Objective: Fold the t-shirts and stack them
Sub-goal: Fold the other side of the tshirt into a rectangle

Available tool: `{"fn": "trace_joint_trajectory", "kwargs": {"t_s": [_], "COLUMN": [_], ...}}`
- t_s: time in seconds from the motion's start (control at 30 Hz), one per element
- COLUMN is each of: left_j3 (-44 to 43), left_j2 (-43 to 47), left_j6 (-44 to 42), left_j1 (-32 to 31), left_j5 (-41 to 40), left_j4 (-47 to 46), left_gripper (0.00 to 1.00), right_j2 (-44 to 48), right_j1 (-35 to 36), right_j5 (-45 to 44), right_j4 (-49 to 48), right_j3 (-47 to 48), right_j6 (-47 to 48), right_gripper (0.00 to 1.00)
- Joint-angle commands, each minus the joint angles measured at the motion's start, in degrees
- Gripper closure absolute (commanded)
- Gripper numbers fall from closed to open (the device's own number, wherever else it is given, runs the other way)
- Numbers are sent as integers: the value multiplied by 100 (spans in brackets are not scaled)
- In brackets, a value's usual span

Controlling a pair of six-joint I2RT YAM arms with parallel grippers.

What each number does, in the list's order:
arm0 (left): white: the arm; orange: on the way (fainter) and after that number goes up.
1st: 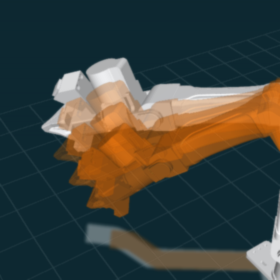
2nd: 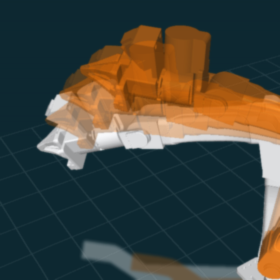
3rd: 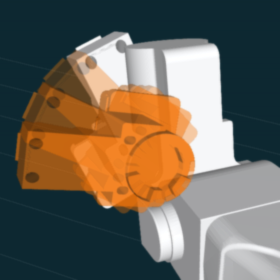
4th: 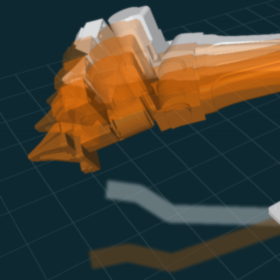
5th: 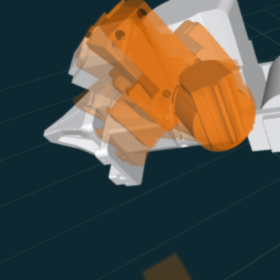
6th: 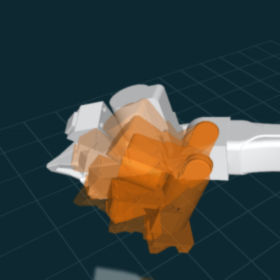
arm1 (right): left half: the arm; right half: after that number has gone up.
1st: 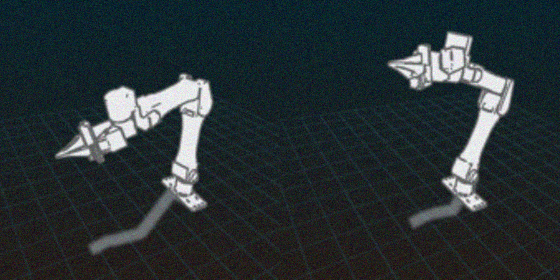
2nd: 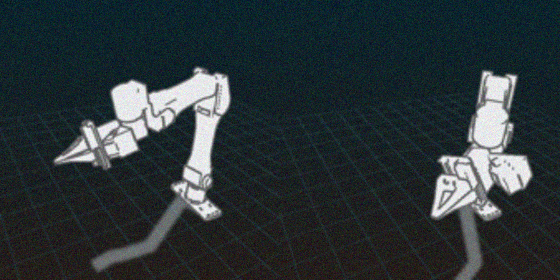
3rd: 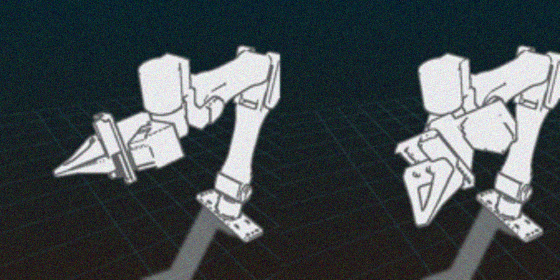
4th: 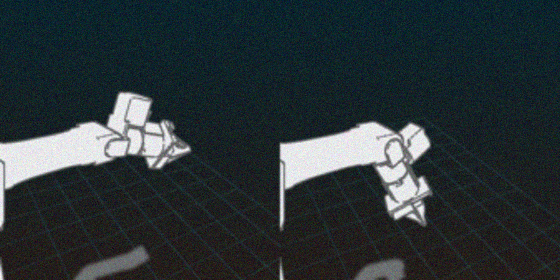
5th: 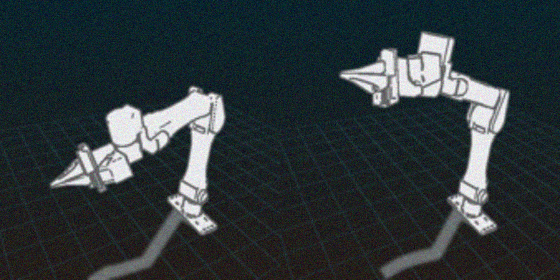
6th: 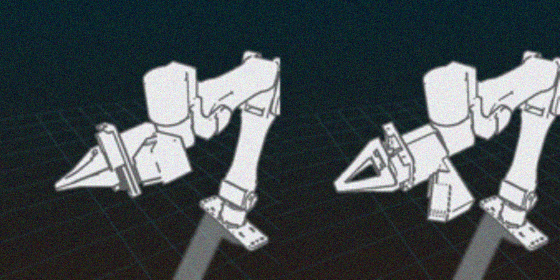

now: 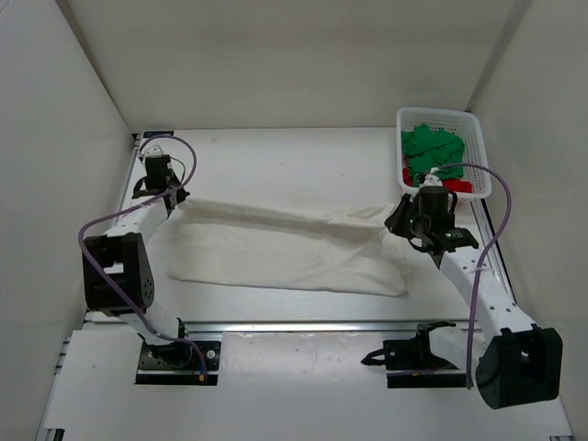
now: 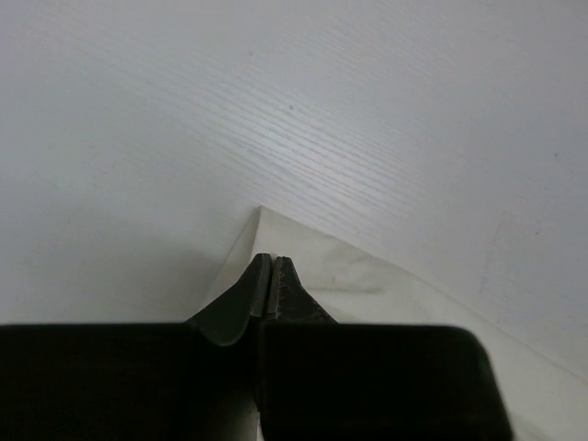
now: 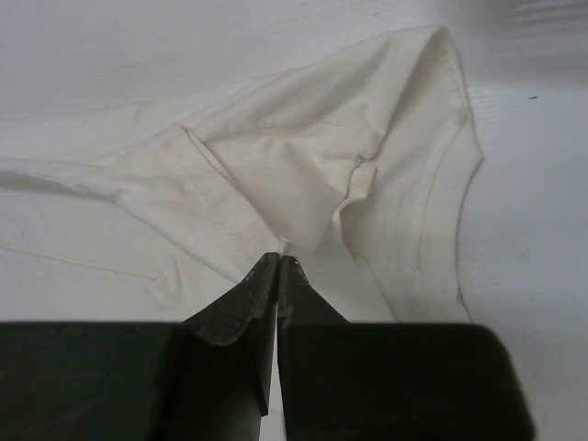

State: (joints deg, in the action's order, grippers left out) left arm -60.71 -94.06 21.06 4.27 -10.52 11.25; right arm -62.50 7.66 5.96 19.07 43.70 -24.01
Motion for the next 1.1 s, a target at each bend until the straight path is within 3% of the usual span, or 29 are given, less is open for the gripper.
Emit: {"fn": "trace_joint_trajectory", "kwargs": {"t_s": [0.0,0.2,0.27,0.37,0.43,0.53,0.63,0.77,0.83,0.87,0.93,1.03,1.07], "left_j3": [260,586,604,630,683,701,805,806,788,745,666,622,587], "left_j2": [660,547,442,327,371,493,748,959,1135,1179,1363,1469,1461], "left_j6": [21,258,398,793,1022,1172,1330,1270,1217,1155,1128,1032,1049], "left_j1": [-58,135,371,862,1048,1058,997,506,172,-21,-539,-1189,-1331], "left_j5": [-300,-169,224,961,1217,1298,1220,1088,1061,939,745,578,560], "left_j4": [-369,-158,-62,-87,-157,-166,-403,-492,-562,-571,-588,-650,-667], "left_gripper": [100,87,76,73,64,54,52,57,57,56,57,57,57], "right_j2": [493,940,1090,1231,1432,1688,1776,1934,2021,2083,2128,1717,1323], "right_j1": [121,69,121,244,324,350,333,96,104,113,418,980,1105], "right_j5": [-244,-43,2,-42,-95,-16,125,388,363,258,64,-366,-402], "right_j4": [0,45,-61,-9,44,71,141,176,290,360,448,265,194], "right_j3": [-194,-959,-1257,-1460,-1496,-1750,-2075,-2445,-2359,-2288,-1789,-1095,-822], "right_j6": [-33,-323,-533,-718,-842,-1000,-1097,-1088,-1053,-1044,-1009,-861,-816], "right_gripper": [100,100,100,100,100,100,100,97,85,72,64,64,73]}}
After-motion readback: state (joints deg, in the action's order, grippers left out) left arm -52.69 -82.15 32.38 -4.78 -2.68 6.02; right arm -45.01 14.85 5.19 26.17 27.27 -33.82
